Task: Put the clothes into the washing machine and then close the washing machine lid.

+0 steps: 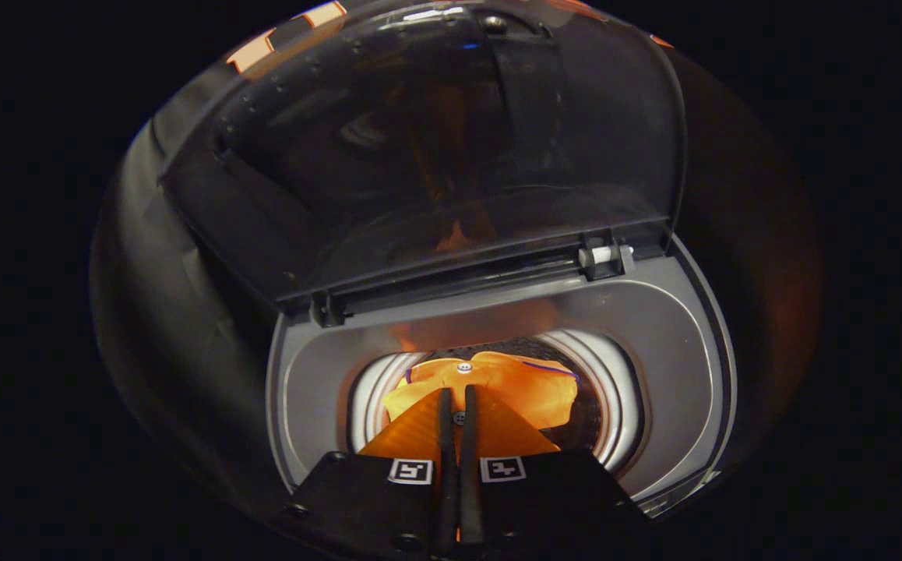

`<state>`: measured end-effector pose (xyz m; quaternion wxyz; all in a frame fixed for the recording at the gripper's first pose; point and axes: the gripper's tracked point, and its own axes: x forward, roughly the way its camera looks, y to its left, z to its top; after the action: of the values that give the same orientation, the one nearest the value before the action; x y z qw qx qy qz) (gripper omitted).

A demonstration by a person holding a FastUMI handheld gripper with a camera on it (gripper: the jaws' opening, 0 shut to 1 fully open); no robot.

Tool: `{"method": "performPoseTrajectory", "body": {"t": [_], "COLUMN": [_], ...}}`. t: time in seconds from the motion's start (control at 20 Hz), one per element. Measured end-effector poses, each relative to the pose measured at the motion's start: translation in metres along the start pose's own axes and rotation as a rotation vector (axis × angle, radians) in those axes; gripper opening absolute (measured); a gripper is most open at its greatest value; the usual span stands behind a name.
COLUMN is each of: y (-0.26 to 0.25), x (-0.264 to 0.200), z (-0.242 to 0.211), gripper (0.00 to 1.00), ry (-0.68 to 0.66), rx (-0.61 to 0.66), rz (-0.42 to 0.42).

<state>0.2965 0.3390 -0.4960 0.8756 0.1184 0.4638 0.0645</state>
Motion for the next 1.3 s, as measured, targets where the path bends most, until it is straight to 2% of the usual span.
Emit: {"method": "performPoseTrajectory", "body": {"t": [0.15, 0.6, 0.7, 0.75, 0.85, 1.05, 1.2, 1.3], "y": [-0.004, -0.019, -0.018, -0.017, -0.020, -0.022, -0.025, -0.023], "x": [0.015, 0.020, 0.018, 0.017, 0.014, 0.011, 0.006, 0.000], "z": [-0.008, -0.017, -0.013, -0.012, -0.013, -0.018, -0.020, -0.020], "gripper": [0.09, 0.14, 0.23, 0.23, 0.30, 0.79, 0.99, 1.00], "ry": [0.032, 0.076, 0.056, 0.055, 0.069, 0.067, 0.065, 0.055], "rx": [-0.014, -0.083, -0.090, -0.097, -0.109, -0.113, -0.123, -0.129], "rz": [-0.026, -0.076, -0.076, -0.072, -0.077, -0.077, -0.080, -0.079]}}
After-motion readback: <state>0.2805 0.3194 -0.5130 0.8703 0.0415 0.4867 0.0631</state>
